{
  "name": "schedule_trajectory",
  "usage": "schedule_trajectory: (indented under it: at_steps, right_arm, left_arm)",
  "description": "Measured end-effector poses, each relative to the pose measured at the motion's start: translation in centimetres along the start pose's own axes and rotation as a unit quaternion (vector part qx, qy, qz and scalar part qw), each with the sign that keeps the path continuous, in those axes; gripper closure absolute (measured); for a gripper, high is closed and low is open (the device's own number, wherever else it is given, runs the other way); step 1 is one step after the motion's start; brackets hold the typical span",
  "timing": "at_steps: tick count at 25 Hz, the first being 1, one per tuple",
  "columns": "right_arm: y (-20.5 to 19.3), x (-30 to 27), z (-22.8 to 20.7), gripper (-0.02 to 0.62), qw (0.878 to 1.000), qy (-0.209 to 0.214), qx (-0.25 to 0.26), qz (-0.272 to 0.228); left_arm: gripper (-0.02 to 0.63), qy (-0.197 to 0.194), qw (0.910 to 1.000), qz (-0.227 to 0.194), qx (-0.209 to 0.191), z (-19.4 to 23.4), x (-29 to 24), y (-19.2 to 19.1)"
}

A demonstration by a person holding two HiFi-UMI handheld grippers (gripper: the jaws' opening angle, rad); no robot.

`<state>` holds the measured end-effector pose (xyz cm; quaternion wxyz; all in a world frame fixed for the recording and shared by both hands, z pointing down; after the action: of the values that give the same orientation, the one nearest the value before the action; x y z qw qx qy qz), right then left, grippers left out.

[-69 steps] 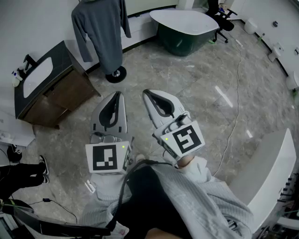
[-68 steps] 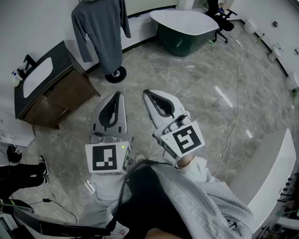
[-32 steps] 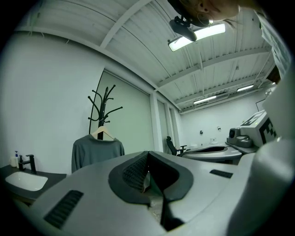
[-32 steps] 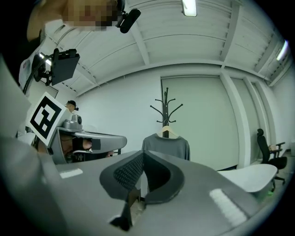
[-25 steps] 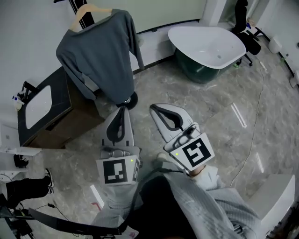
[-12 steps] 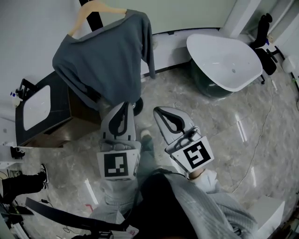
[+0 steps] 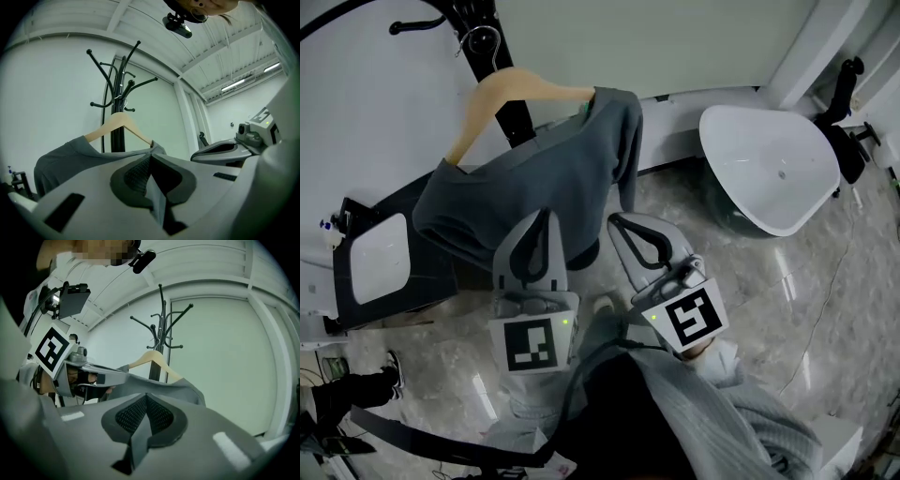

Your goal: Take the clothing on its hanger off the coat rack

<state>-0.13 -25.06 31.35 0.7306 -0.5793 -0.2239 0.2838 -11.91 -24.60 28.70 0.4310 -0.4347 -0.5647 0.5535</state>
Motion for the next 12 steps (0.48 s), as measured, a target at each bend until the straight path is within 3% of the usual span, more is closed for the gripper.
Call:
schedule_trajectory:
  at_steps: [5, 12]
  right_arm:
    - [-0.1, -5.7, -2.3, 0.592, 1.000, 0.024, 0.003, 0.014]
    - [1.8, -9.9, -5.8, 0.592, 0.997, 0.042, 0.045, -0.036]
  left_arm:
    - [0.601, 0.048, 0.9984, 0.030, 0.005, 4.6, -1.6, -0.6]
    - [0.601, 0.145, 0.9890, 0.025, -0.015, 8.1, -1.7, 1.2]
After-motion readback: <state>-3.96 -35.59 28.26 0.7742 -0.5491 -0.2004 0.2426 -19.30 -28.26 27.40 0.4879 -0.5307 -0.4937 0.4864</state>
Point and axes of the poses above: the fingertips, and each gripper's own axes: x backward along the fingers, z to its left, y out of its top, the point moved 4 cm from there along x, backward along the fingers, and after that the axes turned 5 degrees about x, right-handed, at the moved point
